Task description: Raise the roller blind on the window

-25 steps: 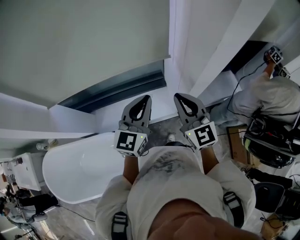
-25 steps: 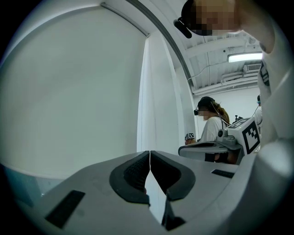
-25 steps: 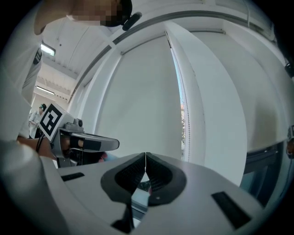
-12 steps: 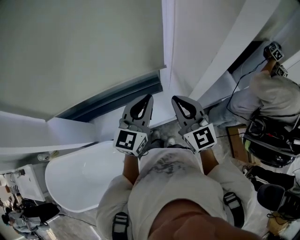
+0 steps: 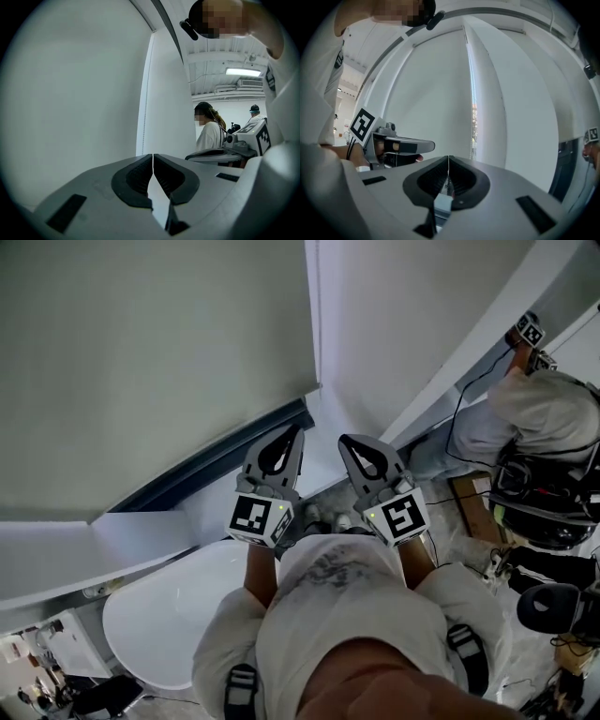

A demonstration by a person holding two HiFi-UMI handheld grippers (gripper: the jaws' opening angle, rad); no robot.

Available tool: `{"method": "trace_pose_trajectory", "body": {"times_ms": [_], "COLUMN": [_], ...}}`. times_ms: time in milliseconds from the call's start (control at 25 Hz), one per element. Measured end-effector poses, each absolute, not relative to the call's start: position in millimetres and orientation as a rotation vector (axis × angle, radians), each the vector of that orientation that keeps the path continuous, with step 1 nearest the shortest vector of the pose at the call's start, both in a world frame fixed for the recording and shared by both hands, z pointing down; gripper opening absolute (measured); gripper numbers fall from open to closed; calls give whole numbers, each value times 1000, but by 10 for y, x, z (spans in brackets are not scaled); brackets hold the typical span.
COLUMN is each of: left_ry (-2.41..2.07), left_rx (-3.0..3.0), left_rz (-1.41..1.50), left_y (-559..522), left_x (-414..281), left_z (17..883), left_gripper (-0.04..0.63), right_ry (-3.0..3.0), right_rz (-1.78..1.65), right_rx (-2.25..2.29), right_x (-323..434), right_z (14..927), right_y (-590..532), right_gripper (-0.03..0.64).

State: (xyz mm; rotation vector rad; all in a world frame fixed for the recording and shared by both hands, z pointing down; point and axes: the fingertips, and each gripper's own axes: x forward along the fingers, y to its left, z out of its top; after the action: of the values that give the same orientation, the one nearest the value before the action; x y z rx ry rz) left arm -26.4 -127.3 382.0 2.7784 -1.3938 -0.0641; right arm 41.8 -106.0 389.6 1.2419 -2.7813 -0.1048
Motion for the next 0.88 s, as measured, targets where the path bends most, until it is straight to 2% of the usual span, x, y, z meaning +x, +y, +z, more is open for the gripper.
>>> {"method": "trace_pose_trajectory", "body": {"times_ms": [880], "left_ry": [-1087], "left_rx": [2889], "left_rz": [-80], "left_y": [-1810], "left_x": [204], "left_z": [3868], "left_gripper": [13], "right_ry": [-2687], "right_rz": [-90], "right_rx": [1361], "right_x": [519], "right_z": [3957], "right_y": [-1344], "right_gripper": [61]}}
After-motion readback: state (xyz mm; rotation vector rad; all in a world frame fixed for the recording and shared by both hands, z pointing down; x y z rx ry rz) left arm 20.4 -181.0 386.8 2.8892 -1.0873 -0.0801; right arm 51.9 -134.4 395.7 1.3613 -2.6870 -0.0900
